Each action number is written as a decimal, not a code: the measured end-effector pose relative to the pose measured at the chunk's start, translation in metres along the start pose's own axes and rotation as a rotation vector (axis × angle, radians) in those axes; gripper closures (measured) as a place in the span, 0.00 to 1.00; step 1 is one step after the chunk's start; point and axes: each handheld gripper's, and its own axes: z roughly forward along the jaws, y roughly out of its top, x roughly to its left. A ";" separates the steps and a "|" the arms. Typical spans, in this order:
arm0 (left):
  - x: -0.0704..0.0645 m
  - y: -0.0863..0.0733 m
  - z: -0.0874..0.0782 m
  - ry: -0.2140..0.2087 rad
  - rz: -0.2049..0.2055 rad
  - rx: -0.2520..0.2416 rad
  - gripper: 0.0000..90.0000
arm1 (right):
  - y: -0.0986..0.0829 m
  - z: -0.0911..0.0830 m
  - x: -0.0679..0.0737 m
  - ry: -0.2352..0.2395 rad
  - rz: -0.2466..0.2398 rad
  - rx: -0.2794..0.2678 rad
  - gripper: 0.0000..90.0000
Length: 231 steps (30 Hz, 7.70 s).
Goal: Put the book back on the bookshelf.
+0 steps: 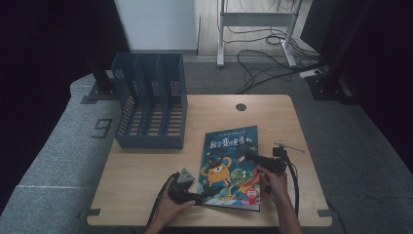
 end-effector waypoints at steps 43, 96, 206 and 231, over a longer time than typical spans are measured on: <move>-0.020 -0.004 0.000 -0.010 0.066 0.104 0.16 | 0.006 -0.015 -0.006 -0.016 0.006 -0.047 0.84; -0.019 -0.002 0.006 -0.016 0.058 0.083 0.09 | 0.010 -0.033 0.033 0.036 -0.188 -0.147 0.87; -0.039 -0.001 0.016 0.067 0.156 0.089 0.16 | 0.000 -0.054 0.091 0.185 -0.526 -0.276 0.90; -0.039 -0.001 0.015 0.067 0.158 0.093 0.16 | -0.001 -0.055 0.095 0.212 -0.558 -0.288 0.90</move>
